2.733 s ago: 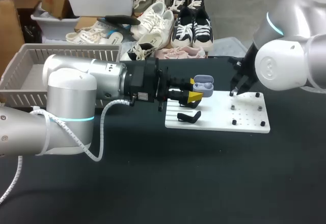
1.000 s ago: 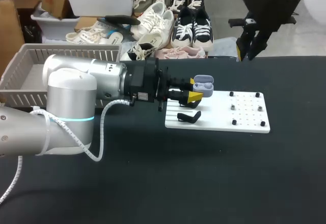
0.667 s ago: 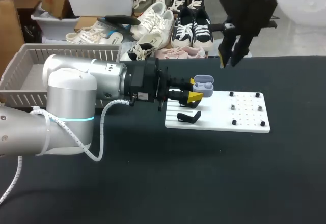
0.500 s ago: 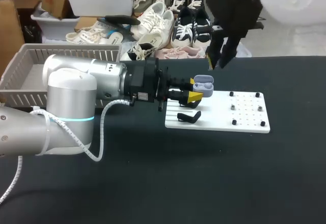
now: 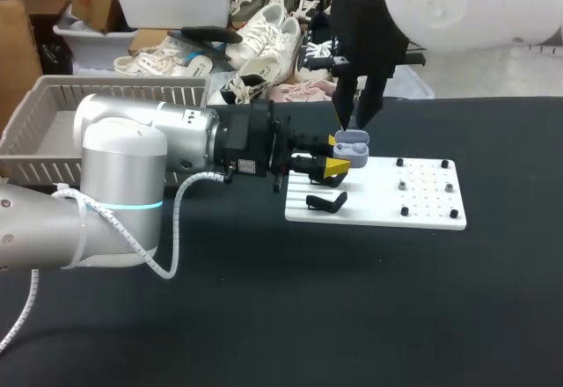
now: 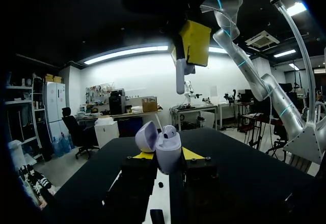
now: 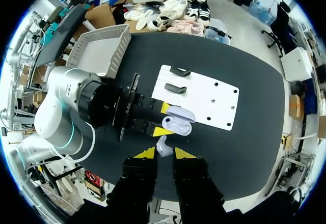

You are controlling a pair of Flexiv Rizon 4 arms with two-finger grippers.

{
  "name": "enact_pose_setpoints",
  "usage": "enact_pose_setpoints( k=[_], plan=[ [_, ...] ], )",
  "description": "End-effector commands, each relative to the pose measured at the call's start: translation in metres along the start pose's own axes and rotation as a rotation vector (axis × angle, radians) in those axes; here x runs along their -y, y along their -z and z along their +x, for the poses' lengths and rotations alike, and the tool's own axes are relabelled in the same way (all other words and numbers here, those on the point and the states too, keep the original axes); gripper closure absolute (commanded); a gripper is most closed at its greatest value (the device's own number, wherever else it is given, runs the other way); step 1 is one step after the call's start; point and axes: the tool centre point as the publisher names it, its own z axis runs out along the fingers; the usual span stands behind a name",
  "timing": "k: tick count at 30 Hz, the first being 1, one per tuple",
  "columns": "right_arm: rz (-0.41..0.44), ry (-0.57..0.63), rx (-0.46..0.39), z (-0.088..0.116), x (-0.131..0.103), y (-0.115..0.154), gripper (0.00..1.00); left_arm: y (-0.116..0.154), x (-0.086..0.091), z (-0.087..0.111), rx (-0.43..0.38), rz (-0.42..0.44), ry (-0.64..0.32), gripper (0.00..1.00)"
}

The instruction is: Pick up each earbud case from the left stands, insert the matching earbuds, close the lid, and place the case in the box.

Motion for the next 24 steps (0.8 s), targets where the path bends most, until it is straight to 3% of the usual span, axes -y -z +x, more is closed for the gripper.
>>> enact_pose_setpoints(
  k=[1, 17, 24],
  plan=[
    [0.002, -0.002, 0.001, 0.001, 0.000, 0.001, 1.00, 0.000, -0.001, 0.000, 0.000, 0.002, 0.000, 1.00],
    [-0.033, -0.019, 0.028, -0.004, 0.007, -0.014, 1.00, 0.000, -0.001, 0.000, 0.000, 0.002, 0.000, 1.00],
    [-0.021, 0.036, 0.023, -0.008, 0.007, -0.019, 1.00, 0.000, -0.001, 0.000, 0.000, 0.002, 0.000, 1.00]
  ],
)
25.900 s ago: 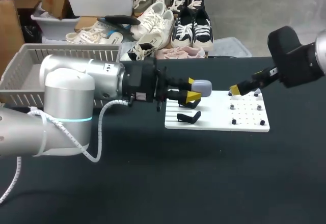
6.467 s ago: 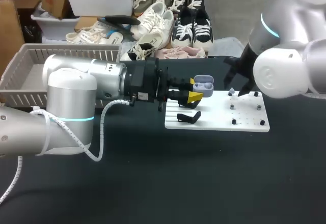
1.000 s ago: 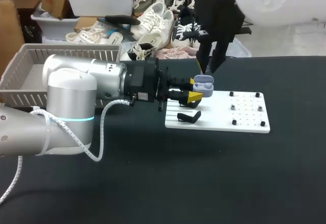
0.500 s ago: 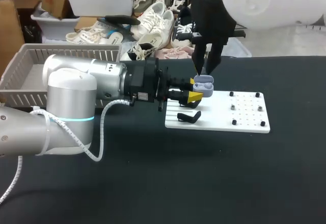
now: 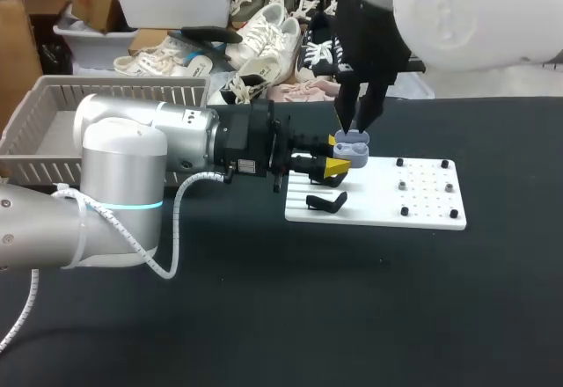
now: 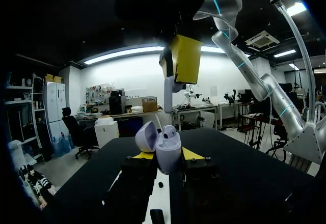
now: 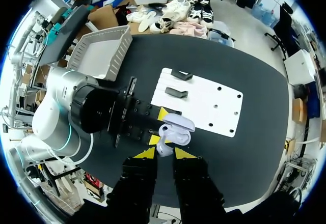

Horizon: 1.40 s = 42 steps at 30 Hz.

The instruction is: Pick up each earbud case from the left stands, insert the matching earbuds, close the lid, and place the case in the box.

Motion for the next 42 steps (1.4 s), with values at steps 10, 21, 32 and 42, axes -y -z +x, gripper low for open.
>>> enact_pose_setpoints(
  k=[10, 21, 32, 42],
  plan=[
    [0.020, 0.034, -0.015, -0.001, -0.002, -0.010, 1.00, 0.000, -0.001, 0.000, 0.000, 0.002, 0.000, 1.00],
    [0.027, 0.042, -0.023, 0.001, -0.004, -0.015, 1.00, 0.000, -0.001, 0.000, 0.000, 0.002, 0.000, 1.00],
    [0.046, 0.039, -0.021, -0.003, -0.005, -0.023, 1.00, 0.000, -0.001, 0.000, 0.000, 0.002, 0.000, 1.00],
    [0.065, 0.028, -0.018, -0.005, -0.005, -0.027, 1.00, 0.000, -0.001, 0.000, 0.000, 0.002, 0.000, 1.00]
  ],
)
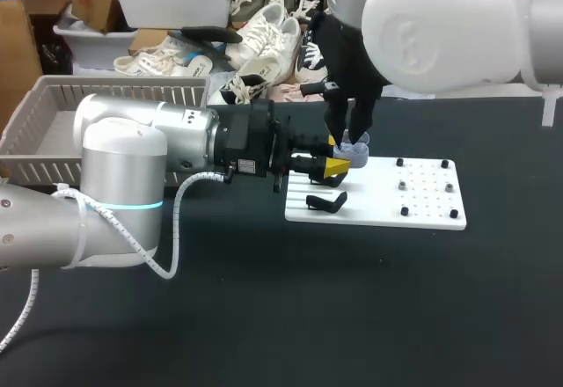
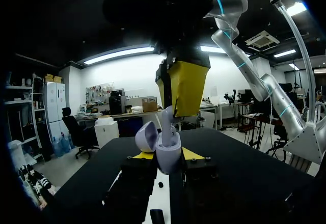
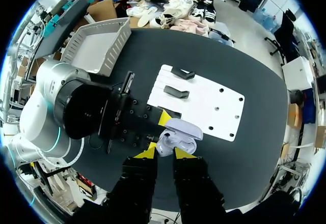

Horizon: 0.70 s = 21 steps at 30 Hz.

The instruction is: Pick up each earbud case from the left stands, insert the matching earbuds, close the lid, and place the case in the box.

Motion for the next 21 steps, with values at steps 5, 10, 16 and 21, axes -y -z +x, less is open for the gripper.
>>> enact_pose_setpoints(
  k=[5, 10, 16, 21],
  plan=[
    [0.009, -0.013, 0.004, -0.0009, 0.0002, -0.0007, 1.00, -0.0002, -0.0010, 0.0005, 0.000, 0.002, 0.000, 1.00],
    [0.010, -0.020, 0.007, -0.0008, 0.0014, -0.0001, 1.00, -0.0002, -0.0010, 0.0005, 0.000, 0.002, 0.000, 1.00],
    [0.010, -0.028, 0.011, -0.0006, 0.0025, -0.0004, 1.00, -0.0002, -0.0010, 0.0005, 0.000, 0.002, 0.000, 1.00],
    [0.013, -0.032, 0.006, -0.0008, 0.0031, -0.0034, 1.00, -0.0002, -0.0010, 0.0005, 0.000, 0.002, 0.000, 1.00]
  ],
)
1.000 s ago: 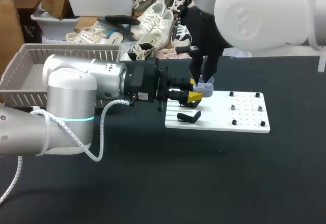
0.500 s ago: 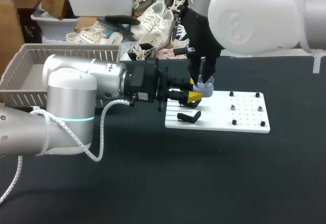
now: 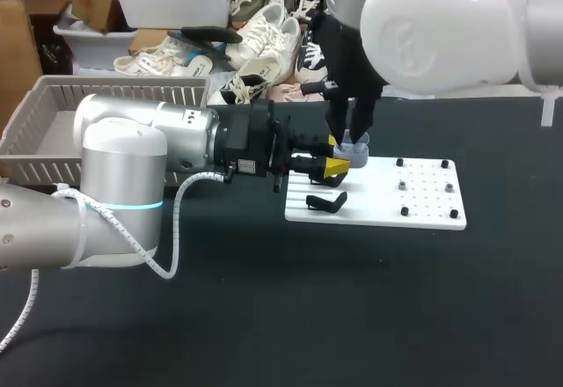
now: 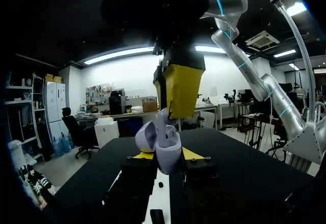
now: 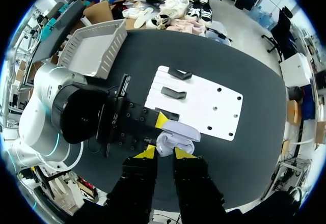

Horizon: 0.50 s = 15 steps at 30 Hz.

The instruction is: Pick up each earbud case from the left stands, insert the matching earbuds, close the lid, and place the case in the box.

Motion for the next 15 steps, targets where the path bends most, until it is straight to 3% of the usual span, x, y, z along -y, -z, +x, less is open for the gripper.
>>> enact_pose_setpoints(
  k=[1, 15],
  plan=[
    [0.004, -0.006, 0.003, 0.0014, 0.0003, -0.0018, 1.00, -0.0002, -0.0010, 0.0005, 0.000, 0.002, 0.000, 1.00],
    [0.003, -0.008, 0.001, 0.0019, -0.0014, -0.0056, 1.00, -0.0002, -0.0010, 0.0005, 0.000, 0.002, 0.000, 1.00]
  ],
)
